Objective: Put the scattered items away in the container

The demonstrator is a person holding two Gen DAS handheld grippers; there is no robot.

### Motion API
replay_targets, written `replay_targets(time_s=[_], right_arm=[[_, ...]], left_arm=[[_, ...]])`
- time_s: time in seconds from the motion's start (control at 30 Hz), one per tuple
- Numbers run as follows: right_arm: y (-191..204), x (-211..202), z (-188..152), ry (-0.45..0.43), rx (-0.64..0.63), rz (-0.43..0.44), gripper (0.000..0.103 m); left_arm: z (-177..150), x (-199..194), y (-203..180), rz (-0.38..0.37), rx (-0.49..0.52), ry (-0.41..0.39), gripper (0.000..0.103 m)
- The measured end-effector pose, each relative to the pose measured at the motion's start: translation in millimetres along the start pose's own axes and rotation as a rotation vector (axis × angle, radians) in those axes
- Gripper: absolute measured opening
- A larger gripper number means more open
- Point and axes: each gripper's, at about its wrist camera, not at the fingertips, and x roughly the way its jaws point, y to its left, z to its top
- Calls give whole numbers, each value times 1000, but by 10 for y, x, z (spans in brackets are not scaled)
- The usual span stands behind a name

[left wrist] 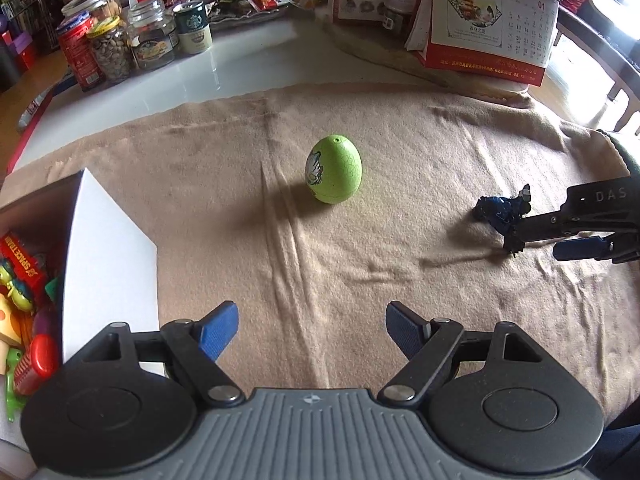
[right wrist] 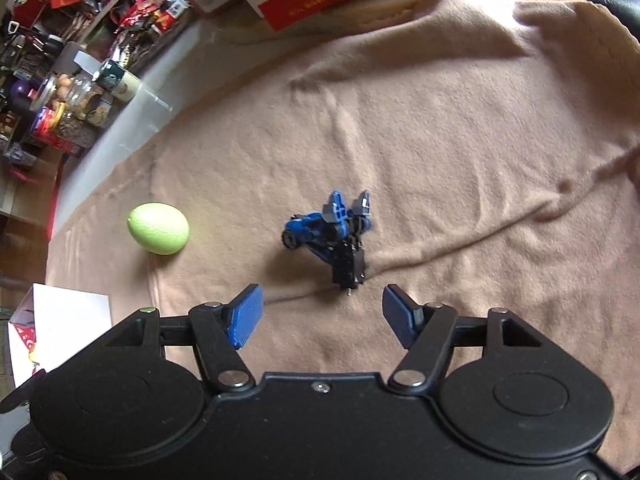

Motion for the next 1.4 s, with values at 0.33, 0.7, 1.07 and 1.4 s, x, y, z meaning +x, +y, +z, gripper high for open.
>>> replay_targets(time_s=[0.33,0.7,1.07,1.4], right_arm=[[-9,-308,226,-71,28,118,67],[-89,-442,307,-118,54,139,68],[32,-404,268,-113,-9,120,69],[95,-335,242,-88,-22,113,69]], left_arm=[[1053,298,-147,62,-94,4,89],[1361,1131,-363,64,-81,167,75],[785,1074,52,-115,-328,298,74],[1289,837,37,-19,-268,105,63]])
